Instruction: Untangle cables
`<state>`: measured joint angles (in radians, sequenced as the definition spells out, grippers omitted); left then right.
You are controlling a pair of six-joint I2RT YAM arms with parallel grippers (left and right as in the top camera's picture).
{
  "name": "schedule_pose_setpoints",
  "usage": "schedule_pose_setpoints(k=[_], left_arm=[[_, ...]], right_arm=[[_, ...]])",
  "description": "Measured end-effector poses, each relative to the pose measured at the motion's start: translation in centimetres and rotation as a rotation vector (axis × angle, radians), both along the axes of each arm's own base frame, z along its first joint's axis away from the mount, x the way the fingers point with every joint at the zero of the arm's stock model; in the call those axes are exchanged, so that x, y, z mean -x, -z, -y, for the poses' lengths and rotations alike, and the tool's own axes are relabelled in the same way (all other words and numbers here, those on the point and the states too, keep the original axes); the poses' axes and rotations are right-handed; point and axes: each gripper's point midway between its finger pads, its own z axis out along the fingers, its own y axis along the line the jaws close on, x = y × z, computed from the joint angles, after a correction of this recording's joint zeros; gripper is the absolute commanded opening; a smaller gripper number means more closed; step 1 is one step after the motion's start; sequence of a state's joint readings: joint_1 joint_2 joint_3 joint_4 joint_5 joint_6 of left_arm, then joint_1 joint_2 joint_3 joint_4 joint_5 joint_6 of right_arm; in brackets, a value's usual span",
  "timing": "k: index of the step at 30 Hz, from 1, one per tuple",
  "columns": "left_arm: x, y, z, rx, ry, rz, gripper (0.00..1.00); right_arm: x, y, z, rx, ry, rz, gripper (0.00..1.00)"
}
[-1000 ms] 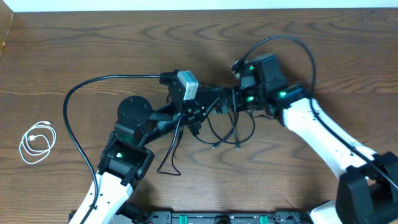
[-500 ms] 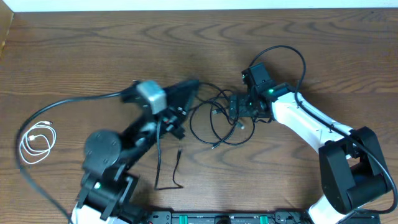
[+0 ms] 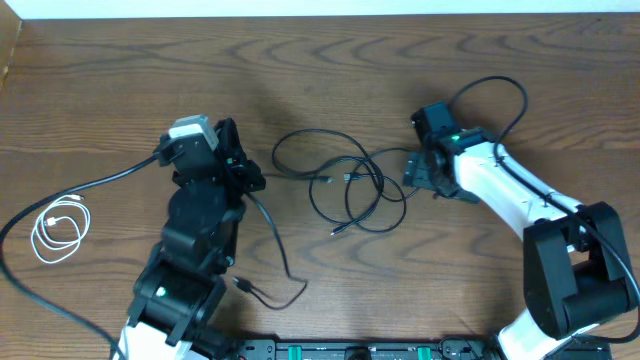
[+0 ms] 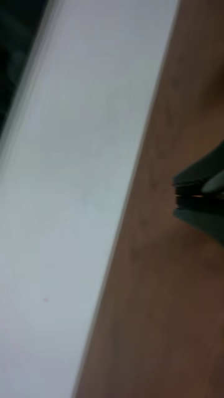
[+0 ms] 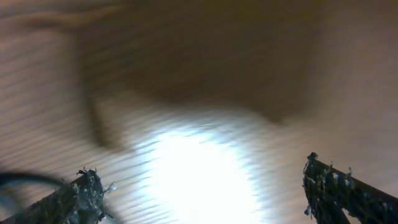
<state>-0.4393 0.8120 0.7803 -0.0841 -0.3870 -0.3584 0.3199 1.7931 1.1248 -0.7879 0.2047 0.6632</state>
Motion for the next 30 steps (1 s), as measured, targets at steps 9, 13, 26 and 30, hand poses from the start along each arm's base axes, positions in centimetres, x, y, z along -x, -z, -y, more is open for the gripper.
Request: schedule_pose_setpoints(k=[9, 13, 26, 30], left_arm=[[-1.2, 2.3, -0.2, 0.007, -0.056, -0.069, 0.08], [-1.4, 2.2, 0.6, 0.054, -0.021, -0.063, 0.08], [2.1, 1.1, 10.3, -0.038, 0.625, -0.025, 0.08], [2.3, 1.5, 10.5, -0.06, 0.651, -0.035, 0.08]], right_arm=[[-1.9, 0.0, 4.8, -0.048, 0.072, 0.024, 0.99], [-3.6, -0.8, 2.0, -0.186, -0.072, 0.085, 0.99], [-4.8, -5.0, -1.4, -0.322, -0.233, 0.217, 0.99], [-4.6, -8.3, -4.1, -0.494, -0.315, 0.283, 0.99]])
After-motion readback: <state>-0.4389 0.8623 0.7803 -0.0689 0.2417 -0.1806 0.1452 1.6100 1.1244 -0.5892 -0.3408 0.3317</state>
